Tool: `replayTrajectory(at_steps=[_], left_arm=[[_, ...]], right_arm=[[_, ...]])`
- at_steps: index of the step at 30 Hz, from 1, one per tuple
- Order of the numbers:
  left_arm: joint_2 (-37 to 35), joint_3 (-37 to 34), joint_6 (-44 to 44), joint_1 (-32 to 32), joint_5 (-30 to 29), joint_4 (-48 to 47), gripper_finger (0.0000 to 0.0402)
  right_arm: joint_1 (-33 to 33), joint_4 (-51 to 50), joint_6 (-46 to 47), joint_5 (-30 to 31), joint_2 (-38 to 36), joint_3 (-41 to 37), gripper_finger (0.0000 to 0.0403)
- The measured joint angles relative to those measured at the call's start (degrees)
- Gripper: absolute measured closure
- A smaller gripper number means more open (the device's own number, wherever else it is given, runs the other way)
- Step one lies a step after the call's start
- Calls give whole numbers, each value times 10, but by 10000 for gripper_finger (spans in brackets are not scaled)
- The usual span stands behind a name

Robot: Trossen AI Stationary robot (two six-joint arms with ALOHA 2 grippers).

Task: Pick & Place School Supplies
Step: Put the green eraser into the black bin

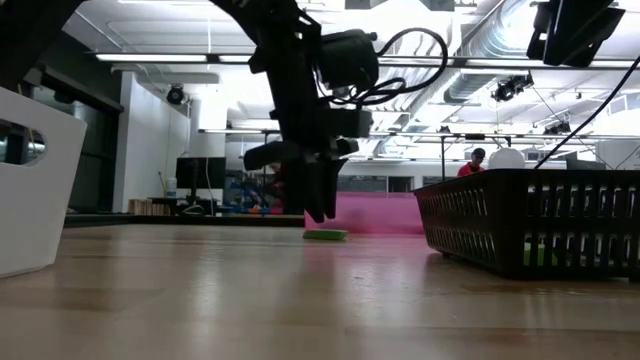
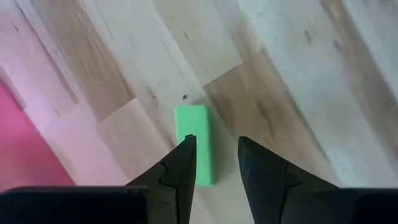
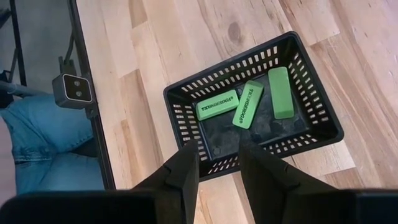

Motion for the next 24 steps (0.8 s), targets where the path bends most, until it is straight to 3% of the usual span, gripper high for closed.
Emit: replayTrajectory(at_steps=[8,11,19,24], left_arm=[[-1,0,-128,-10,-21,22,290],[-7,0,-126,-9,-17,23,290],[-10,0,-144,48,112,8,290],[-10,0,-145,68,122,7,290]], right_arm=[[0,0,0,-10,0,0,299],[0,2,0,-10,0,0,300],[0,6,0,-10,0,0,299],[0,8,-2,-10,0,0,299]])
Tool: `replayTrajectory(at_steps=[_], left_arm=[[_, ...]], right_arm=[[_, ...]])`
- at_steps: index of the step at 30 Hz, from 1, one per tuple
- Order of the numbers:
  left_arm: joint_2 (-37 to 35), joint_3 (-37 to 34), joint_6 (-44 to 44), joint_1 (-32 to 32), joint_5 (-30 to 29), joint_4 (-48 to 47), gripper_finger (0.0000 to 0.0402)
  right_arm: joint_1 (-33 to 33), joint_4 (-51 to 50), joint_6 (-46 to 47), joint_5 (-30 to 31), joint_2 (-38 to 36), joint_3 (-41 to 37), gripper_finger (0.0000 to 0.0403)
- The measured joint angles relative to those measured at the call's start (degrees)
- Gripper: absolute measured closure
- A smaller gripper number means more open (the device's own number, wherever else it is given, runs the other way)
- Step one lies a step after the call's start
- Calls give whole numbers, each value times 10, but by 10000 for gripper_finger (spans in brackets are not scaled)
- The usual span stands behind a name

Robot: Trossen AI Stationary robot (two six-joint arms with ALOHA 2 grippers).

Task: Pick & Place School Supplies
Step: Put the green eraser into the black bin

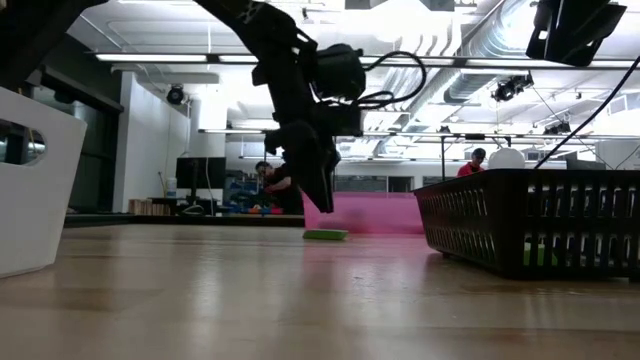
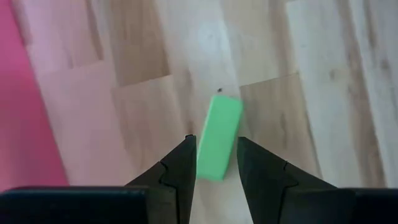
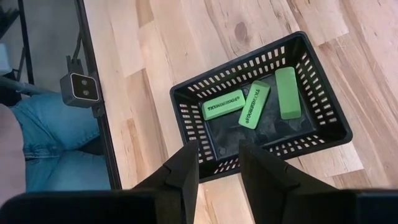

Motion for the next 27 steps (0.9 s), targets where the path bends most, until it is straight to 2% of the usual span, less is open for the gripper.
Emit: replayTrajectory(at_steps=[5,11,18,23,27], left_arm=[[0,0,13,-9,-12,0,290],[0,0,-7,-28,-61,0,290],[0,0,2,-40,-62,2,290],[0,0,-38,-27,-92,-1,290],[0,0,-46,-14,-93,-2,284]], right_arm=[[0,1,0,0,0,0,299],[0,1,0,0,0,0,300],[0,1,0,0,0,0,300],[0,1,0,0,0,0,300],[0,1,0,0,0,0,300]])
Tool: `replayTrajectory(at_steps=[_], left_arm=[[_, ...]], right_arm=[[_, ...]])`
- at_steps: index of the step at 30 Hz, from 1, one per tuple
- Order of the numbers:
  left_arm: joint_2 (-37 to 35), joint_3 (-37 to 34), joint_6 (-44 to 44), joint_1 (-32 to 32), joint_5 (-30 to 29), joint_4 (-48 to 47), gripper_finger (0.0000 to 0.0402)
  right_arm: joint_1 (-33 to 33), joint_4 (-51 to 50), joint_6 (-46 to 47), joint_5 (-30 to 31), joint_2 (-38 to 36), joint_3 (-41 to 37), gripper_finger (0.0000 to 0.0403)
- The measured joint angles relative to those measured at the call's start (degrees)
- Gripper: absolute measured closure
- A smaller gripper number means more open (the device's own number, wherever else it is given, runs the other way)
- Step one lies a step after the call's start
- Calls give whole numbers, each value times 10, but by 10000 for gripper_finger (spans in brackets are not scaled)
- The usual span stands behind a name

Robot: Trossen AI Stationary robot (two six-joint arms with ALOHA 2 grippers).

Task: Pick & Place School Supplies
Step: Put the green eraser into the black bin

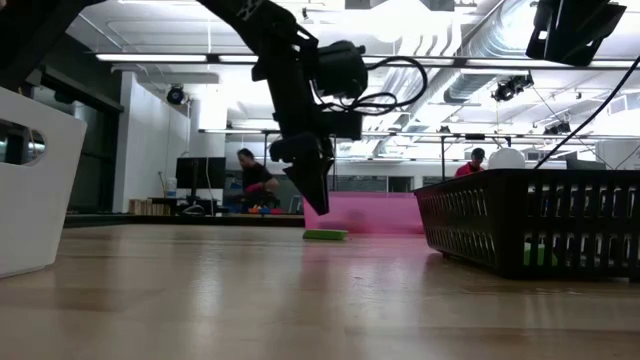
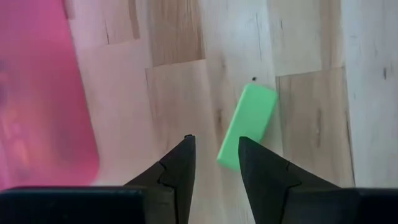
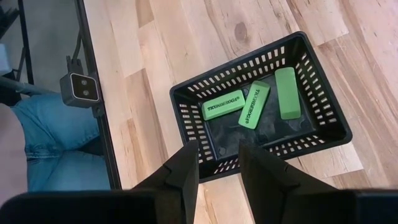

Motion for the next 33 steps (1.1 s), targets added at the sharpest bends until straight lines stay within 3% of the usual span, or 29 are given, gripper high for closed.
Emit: replayTrajectory(at_steps=[17,23,33], left_arm=[[0,0,50,5,24,-19,208],[0,0,53,5,64,-21,203],[1,-2,55,5,83,-21,203]], right_arm=[[0,0,0,0,0,0,300],[0,0,0,0,0,0,300],[0,1,0,0,0,0,300]])
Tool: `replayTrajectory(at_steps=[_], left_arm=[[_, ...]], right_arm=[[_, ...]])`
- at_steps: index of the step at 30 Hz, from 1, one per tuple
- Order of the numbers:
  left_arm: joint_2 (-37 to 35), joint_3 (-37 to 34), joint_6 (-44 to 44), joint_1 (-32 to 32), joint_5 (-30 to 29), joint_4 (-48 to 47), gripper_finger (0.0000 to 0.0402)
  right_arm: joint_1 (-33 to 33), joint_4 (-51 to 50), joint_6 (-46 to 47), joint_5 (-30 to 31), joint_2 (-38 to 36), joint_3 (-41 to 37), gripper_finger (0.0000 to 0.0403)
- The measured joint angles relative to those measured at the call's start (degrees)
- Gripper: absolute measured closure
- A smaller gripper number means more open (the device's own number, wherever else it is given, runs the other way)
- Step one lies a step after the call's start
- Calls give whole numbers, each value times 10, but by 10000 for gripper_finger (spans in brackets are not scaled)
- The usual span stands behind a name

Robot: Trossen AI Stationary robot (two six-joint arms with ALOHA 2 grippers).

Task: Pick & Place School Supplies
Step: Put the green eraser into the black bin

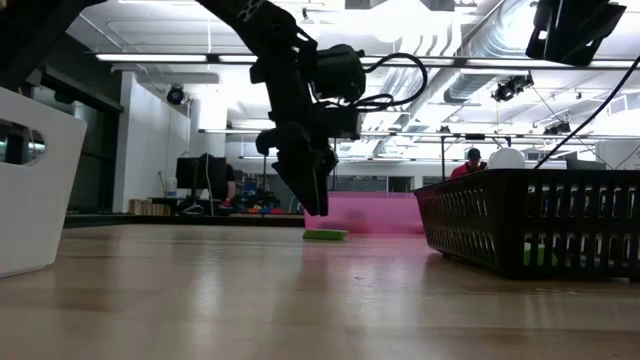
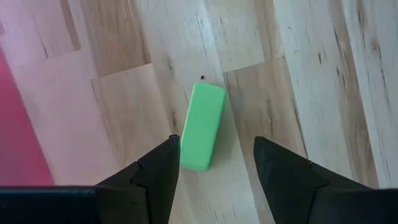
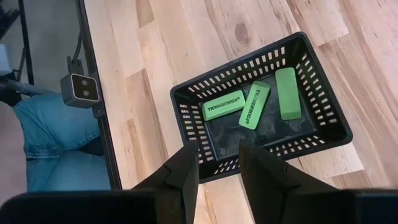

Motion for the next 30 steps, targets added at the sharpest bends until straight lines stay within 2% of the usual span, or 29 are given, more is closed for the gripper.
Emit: replayTrajectory(at_steps=[6,11,30], left_arm=[[23,-2,0,4,-1,-3,203],[27,-1,9,3,-36,2,203],[38,-1,6,2,-31,14,203]], right_arm=[[0,5,0,0,0,0,300],[0,12,0,0,0,0,300],[0,17,0,0,0,0,299]])
